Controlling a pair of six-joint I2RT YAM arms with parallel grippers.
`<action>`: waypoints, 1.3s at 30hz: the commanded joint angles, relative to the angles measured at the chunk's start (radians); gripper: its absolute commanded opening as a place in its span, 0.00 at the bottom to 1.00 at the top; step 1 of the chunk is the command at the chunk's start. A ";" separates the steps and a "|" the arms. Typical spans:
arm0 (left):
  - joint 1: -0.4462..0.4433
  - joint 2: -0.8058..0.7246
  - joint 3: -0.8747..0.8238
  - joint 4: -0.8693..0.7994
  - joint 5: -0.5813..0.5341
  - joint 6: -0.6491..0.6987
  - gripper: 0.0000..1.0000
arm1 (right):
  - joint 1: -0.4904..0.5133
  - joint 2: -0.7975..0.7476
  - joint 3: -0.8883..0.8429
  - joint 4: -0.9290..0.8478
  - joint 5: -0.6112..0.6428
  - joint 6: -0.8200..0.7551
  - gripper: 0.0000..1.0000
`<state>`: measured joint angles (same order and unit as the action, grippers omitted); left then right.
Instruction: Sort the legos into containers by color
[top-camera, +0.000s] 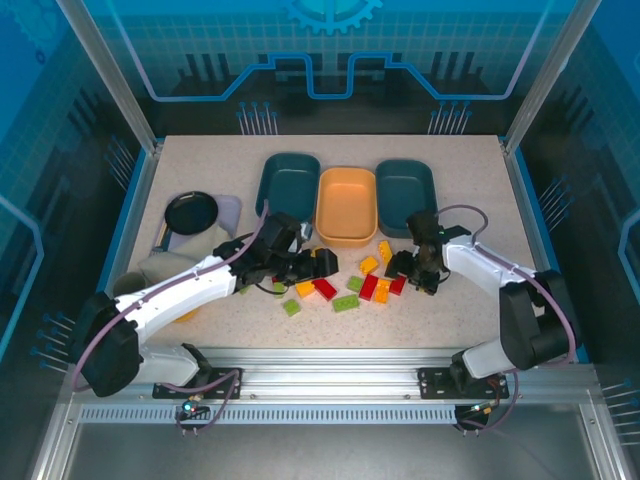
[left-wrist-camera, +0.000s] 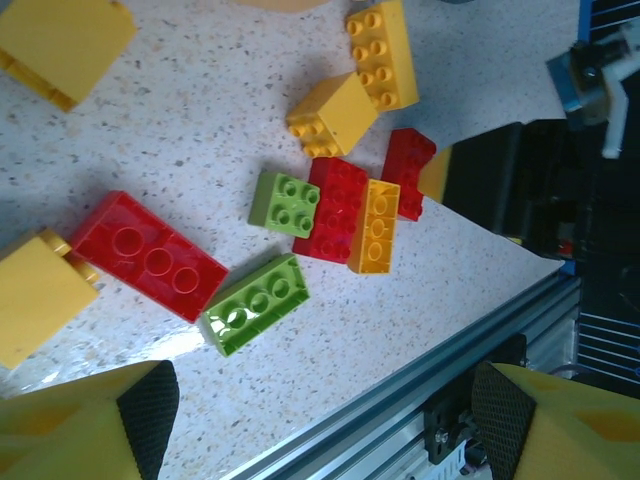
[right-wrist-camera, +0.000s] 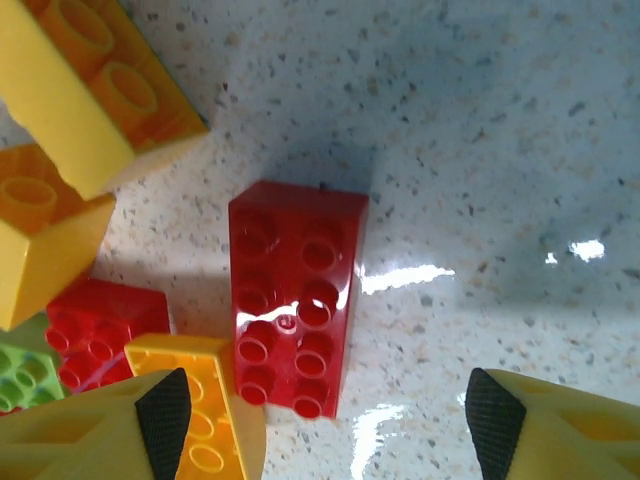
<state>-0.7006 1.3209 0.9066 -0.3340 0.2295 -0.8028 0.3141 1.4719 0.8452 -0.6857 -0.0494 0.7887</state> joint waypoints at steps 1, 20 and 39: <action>-0.019 -0.019 0.001 0.046 -0.021 -0.015 0.81 | 0.006 0.053 0.028 0.023 0.029 0.036 0.71; -0.039 -0.035 0.036 0.050 -0.047 -0.035 0.80 | 0.052 0.056 0.109 -0.080 0.186 0.047 0.18; 0.114 0.032 0.239 0.047 -0.013 -0.069 0.79 | -0.119 0.702 0.989 -0.277 0.191 -0.261 0.25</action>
<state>-0.5934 1.3216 1.0710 -0.3527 0.1715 -0.8654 0.2108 2.1098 1.7569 -0.8532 0.1532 0.5591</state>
